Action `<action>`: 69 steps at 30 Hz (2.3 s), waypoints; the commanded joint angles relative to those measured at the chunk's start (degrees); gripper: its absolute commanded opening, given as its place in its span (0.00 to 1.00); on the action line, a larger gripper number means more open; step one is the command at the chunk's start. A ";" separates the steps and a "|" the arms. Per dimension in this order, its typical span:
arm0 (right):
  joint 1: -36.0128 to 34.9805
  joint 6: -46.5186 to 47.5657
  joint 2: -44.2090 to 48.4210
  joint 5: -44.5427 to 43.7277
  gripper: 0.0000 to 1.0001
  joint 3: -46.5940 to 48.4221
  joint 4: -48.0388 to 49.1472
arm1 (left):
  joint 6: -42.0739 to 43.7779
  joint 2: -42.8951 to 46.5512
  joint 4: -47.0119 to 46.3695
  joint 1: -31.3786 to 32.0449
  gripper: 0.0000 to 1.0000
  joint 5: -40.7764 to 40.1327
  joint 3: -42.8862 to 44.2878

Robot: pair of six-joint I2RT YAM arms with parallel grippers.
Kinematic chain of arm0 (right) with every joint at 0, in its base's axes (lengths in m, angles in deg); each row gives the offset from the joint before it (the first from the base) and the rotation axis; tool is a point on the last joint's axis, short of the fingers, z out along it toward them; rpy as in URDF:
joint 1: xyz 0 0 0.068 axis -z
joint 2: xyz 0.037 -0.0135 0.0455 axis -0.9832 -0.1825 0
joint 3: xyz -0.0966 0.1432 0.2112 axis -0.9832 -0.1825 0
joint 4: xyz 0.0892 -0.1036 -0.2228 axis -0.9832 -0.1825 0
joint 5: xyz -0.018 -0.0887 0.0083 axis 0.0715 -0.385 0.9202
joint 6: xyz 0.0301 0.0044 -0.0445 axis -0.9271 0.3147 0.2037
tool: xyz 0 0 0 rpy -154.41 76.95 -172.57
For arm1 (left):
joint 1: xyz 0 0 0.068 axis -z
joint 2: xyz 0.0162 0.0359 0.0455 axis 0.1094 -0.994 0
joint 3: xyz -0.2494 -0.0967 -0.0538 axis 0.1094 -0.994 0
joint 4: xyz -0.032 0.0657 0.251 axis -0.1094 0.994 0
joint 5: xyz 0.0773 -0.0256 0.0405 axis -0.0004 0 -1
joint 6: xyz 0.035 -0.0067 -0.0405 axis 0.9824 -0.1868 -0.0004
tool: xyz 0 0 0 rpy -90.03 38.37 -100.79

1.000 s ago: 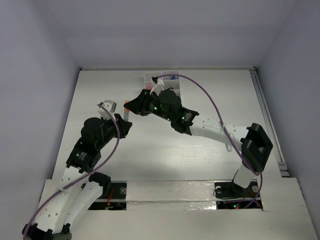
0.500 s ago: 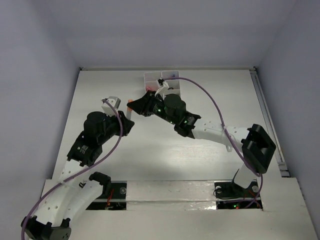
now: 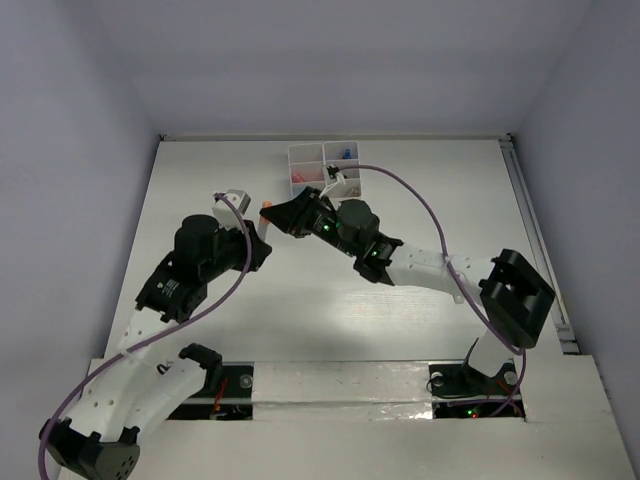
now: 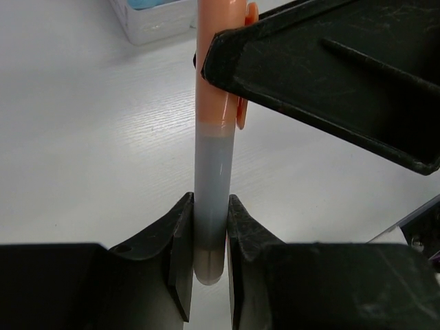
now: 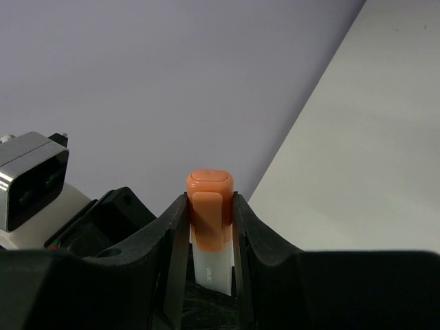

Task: Sort the stationery into containers
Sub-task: Close the pen cap on the pen, then place the pen in the storage box, then pick up the pen from the center of the board.

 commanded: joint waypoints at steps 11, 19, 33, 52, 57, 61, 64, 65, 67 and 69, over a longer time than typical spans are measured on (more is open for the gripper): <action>13.24 7.63 2.98 8.06 0.00 4.05 -11.53 | -2.49 1.86 -13.01 -0.44 0.71 11.58 -5.07; 16.68 23.55 -5.45 -11.17 0.00 12.85 -11.65 | -3.73 6.18 -17.74 -0.44 0.99 14.76 -10.52; 16.68 44.47 -20.66 -23.78 0.00 23.48 -2.33 | -4.35 13.38 -16.78 -5.27 0.99 9.38 -11.31; 16.68 39.57 -22.52 -20.00 0.61 14.44 8.49 | -4.52 13.56 -16.96 -5.27 0.99 10.27 -11.58; 16.68 37.29 -14.99 -20.34 0.83 12.16 3.23 | -4.52 14.00 -17.13 -5.27 0.99 10.62 -11.49; 17.21 37.54 -3.73 -20.61 0.90 5.84 -2.04 | -4.43 14.87 -17.22 -5.27 0.99 10.80 -11.58; 18.69 36.15 5.04 -23.42 0.81 1.44 -16.26 | -4.52 16.19 -17.14 -3.87 0.99 10.45 -11.58; 19.48 35.18 7.17 -23.60 0.78 -0.05 -20.47 | -4.52 16.72 -17.14 -3.87 0.99 10.36 -11.58; 23.61 31.23 14.09 -23.43 0.72 -4.60 -34.09 | -4.52 18.12 -16.96 -2.73 0.99 9.83 -11.49; 30.08 27.98 19.47 -21.33 0.72 -8.31 -46.11 | -4.52 19.61 -16.78 -2.03 0.99 9.39 -11.32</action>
